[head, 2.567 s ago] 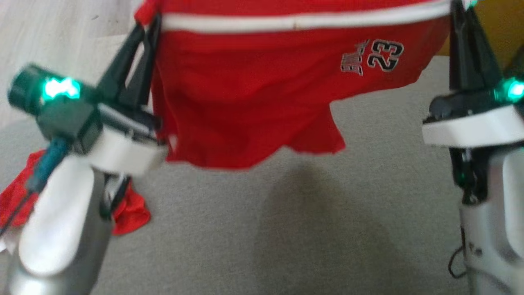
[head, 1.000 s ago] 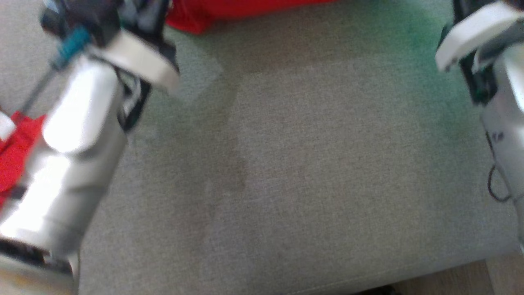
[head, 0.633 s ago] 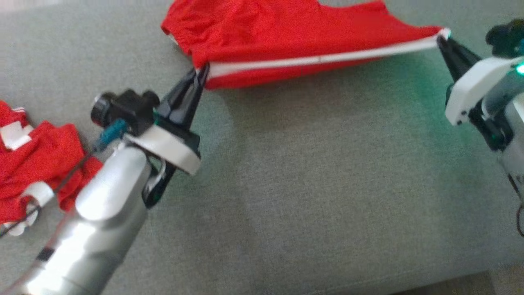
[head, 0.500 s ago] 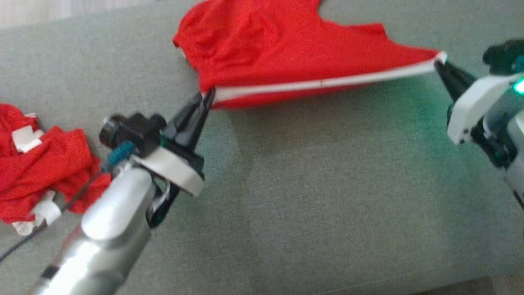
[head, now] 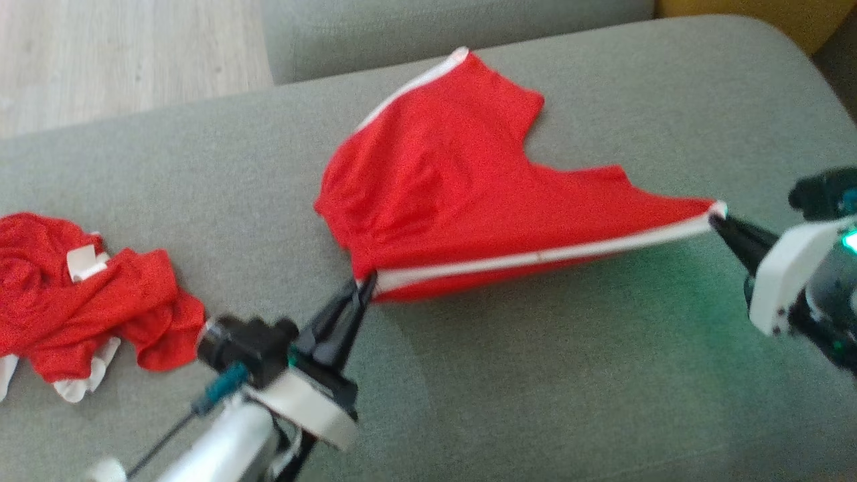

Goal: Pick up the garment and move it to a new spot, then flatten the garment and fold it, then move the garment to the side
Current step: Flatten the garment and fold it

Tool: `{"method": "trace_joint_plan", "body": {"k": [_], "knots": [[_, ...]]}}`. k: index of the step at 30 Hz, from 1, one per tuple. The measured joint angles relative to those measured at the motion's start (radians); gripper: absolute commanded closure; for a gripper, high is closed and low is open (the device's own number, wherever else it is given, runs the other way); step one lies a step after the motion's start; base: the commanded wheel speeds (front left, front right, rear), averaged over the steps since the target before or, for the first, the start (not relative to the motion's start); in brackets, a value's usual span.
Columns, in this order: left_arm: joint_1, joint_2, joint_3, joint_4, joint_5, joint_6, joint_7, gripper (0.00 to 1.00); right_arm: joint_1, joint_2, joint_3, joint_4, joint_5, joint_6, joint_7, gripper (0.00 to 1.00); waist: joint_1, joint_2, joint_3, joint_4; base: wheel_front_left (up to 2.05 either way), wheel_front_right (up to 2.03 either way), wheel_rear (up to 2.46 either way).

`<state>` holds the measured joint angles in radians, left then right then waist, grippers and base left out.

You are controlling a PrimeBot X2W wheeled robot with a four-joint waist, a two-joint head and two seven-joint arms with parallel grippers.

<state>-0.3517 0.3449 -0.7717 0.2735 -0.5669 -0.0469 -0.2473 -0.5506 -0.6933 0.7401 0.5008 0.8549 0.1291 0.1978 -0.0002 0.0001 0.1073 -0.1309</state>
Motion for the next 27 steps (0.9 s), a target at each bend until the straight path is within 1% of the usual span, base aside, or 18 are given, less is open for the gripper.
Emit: {"method": "trace_joint_plan", "body": {"k": [7, 10, 12, 17, 20, 24, 27], "knots": [[0.137, 0.022, -0.026, -0.161, -0.021, 0.058, 0.03, 1.0, 0.153, -0.063, -0.052, -0.108, 0.0, 0.0, 0.052, 1.0, 0.0001, 0.0, -0.061, -0.008, 0.0, 0.0, 0.0], [0.17, 0.028, -0.037, -0.212, -0.02, 0.082, 0.047, 1.0, 0.214, -0.07, -0.107, -0.14, -0.008, 0.0, 0.056, 1.0, -0.0001, 0.0, -0.068, -0.006, 0.0, 0.0, 0.0], [0.172, 0.03, -0.038, -0.228, -0.02, 0.091, 0.055, 1.0, 0.231, -0.07, -0.137, -0.156, -0.042, 0.0, 0.058, 1.0, 0.0002, 0.0, -0.063, -0.002, 0.0, 0.0, 0.0], [0.163, 0.033, -0.035, -0.248, -0.02, 0.098, 0.059, 1.0, 0.231, -0.067, -0.204, -0.195, -0.098, 0.0, 0.064, 1.0, 0.0002, 0.0, -0.039, 0.012, 0.0, 0.0, 0.0], [0.121, 0.032, -0.029, -0.248, -0.02, 0.099, 0.06, 1.0, 0.219, -0.057, -0.242, -0.218, -0.149, 0.0, 0.077, 1.0, 0.0002, 0.0, -0.011, 0.026, 0.0, 0.0, 0.0], [0.044, 0.023, -0.007, -0.232, -0.016, 0.098, 0.058, 1.0, 0.161, -0.042, -0.279, -0.241, -0.214, 0.0, 0.092, 1.0, 0.0003, 0.0, 0.034, 0.054, 0.0, 0.0, 0.0], [-0.008, 0.004, 0.0, -0.197, -0.014, 0.081, 0.05, 1.0, 0.103, -0.036, -0.301, -0.246, -0.253, 0.0, 0.103, 1.0, 0.0004, 0.0, 0.073, 0.08, 0.0, 0.0, 0.0]]}}
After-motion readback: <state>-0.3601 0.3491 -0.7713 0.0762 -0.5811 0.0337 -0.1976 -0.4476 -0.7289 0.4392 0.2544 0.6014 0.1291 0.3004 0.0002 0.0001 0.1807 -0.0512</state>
